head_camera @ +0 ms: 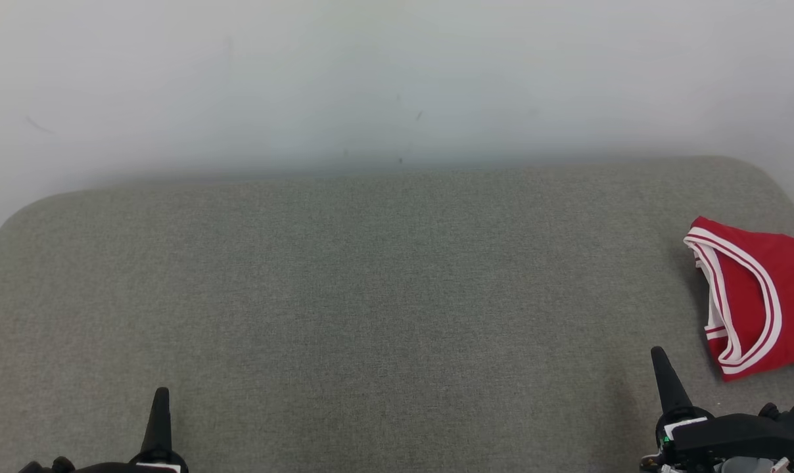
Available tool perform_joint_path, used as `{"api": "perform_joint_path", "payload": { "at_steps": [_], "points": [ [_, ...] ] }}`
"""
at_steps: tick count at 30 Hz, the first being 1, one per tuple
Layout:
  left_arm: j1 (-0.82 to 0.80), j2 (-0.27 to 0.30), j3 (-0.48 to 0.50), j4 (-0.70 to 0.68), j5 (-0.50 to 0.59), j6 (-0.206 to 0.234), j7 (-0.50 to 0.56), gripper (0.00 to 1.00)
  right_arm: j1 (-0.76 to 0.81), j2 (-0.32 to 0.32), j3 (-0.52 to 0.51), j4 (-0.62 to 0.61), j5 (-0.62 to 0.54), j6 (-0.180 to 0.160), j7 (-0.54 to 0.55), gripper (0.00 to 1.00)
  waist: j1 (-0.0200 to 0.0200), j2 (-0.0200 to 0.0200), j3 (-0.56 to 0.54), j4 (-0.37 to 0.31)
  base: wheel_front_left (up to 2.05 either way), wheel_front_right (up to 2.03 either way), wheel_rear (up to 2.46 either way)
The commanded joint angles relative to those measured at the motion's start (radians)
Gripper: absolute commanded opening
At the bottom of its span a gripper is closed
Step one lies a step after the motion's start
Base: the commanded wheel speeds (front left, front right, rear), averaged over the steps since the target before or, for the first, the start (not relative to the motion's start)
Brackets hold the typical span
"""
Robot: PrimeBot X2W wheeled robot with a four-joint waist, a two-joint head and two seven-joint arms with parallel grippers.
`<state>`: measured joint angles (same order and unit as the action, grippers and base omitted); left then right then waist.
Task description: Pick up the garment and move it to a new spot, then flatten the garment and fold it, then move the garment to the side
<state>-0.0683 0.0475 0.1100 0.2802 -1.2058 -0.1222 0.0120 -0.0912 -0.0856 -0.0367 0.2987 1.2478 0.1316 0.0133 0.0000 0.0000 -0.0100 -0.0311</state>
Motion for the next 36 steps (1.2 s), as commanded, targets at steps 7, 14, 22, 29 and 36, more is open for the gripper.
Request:
{"api": "perform_joint_path", "payload": {
  "at_steps": [7,14,22,29,36],
  "points": [
    [-0.024,0.004,0.003,-0.016,-0.08,-0.003,0.019,0.0,-0.017,0.007,-0.017,-0.018,0.066,-0.001,0.019,0.0,0.0,0.0,0.002,0.004,0.0,0.0,0.0],
    [-0.028,0.004,0.004,-0.02,-0.141,-0.005,0.036,0.0,-0.019,0.012,-0.029,-0.025,0.123,-0.001,0.035,0.0,0.0,0.0,0.004,0.008,0.0,0.0,0.0],
    [-0.033,0.004,0.004,-0.024,-0.207,-0.007,0.053,0.0,-0.018,0.018,-0.042,-0.033,0.183,-0.001,0.051,0.0,0.0,0.0,0.006,0.013,0.0,0.0,0.0],
    [-0.037,0.004,0.005,-0.028,-0.262,-0.008,0.068,0.0,-0.019,0.024,-0.052,-0.04,0.233,-0.001,0.067,0.0,0.0,0.0,0.007,0.018,0.0,0.0,0.0],
    [-0.04,0.004,0.005,-0.031,-0.314,-0.01,0.081,0.0,-0.019,0.028,-0.062,-0.045,0.279,-0.002,0.079,0.0,0.0,0.0,0.009,0.022,0.0,0.0,0.0]
  ]
}}
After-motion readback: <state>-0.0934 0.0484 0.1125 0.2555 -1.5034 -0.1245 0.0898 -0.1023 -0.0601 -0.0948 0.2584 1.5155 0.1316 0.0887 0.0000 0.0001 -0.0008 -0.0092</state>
